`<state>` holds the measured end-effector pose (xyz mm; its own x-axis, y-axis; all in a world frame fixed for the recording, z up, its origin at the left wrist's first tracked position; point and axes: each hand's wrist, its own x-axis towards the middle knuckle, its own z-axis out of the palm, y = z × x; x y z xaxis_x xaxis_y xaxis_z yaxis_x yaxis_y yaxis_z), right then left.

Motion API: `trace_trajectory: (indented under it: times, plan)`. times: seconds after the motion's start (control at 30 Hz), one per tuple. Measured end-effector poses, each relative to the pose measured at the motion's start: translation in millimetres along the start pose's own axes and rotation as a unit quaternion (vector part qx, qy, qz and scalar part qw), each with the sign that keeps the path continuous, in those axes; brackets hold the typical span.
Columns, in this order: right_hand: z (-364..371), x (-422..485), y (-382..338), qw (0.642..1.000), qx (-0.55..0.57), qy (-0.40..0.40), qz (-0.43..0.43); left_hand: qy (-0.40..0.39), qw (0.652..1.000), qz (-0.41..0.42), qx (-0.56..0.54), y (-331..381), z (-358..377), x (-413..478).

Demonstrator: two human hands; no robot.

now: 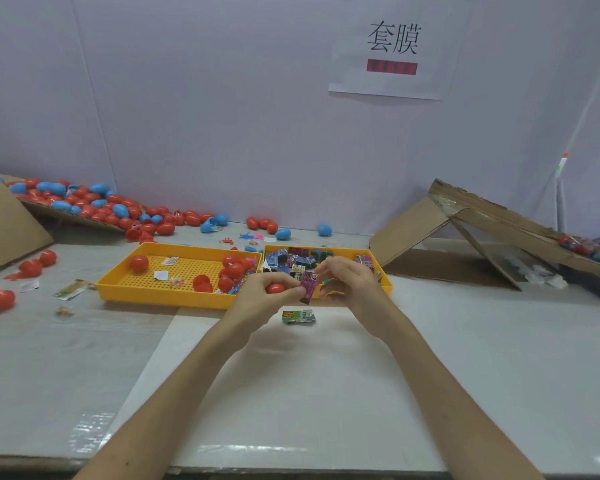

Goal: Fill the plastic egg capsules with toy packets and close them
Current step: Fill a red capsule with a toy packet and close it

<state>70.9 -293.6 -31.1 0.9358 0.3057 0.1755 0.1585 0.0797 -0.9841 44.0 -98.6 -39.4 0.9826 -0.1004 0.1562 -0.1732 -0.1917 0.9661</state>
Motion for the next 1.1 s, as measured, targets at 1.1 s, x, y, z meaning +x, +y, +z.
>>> trace_trajectory:
  times: [1.1]
  plan:
    - [3.4, 1.5, 8.5, 1.0, -0.022, 0.001, -0.016, 0.054, 0.998, 0.015, -0.014, -11.6, 1.8, 6.4]
